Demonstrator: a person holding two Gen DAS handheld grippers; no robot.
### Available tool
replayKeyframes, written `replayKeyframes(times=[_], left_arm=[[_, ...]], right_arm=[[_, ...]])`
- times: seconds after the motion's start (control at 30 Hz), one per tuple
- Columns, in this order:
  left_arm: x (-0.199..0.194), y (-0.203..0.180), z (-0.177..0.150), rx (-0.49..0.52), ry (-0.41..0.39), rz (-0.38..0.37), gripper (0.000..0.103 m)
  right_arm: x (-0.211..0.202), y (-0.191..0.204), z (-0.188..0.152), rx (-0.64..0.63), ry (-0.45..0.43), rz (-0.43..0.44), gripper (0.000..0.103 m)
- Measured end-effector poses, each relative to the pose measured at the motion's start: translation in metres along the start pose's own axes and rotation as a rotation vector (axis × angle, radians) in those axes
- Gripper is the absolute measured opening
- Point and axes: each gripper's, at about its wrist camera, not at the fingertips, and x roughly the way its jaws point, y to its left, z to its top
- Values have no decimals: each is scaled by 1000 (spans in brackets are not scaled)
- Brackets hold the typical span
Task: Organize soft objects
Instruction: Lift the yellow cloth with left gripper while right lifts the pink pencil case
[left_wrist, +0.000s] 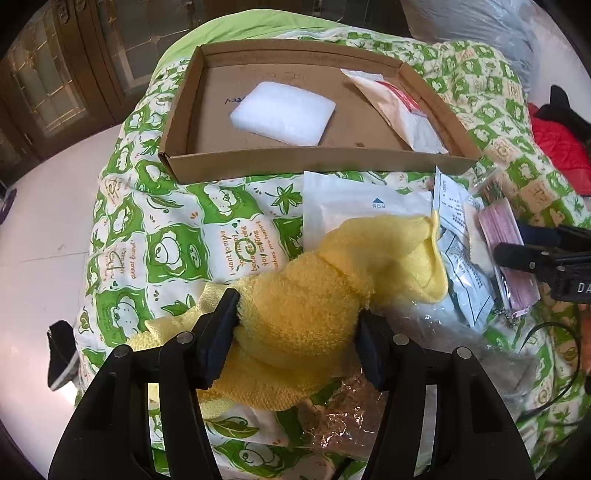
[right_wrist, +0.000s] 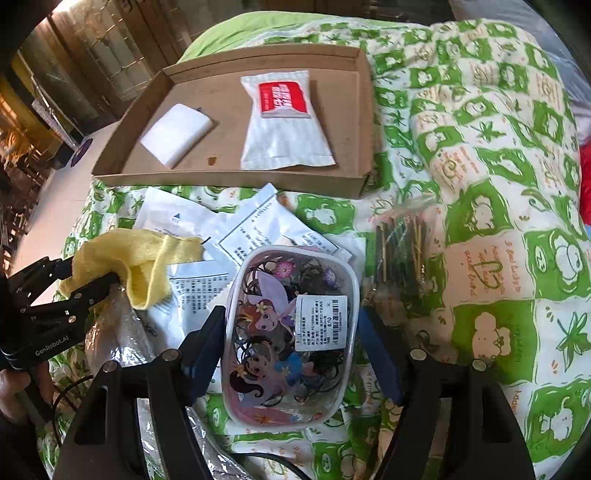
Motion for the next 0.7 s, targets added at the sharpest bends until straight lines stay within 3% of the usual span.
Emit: replayKeyframes(times=[0.23, 0.7], left_arm=[[-11, 3, 1, -23, -49, -11, 52], [-35, 23, 5, -129, -135, -43, 51]], right_arm=[[-5, -7, -2, 21, -20, 3, 69], [-28, -12, -4, 23, -68, 22, 69]])
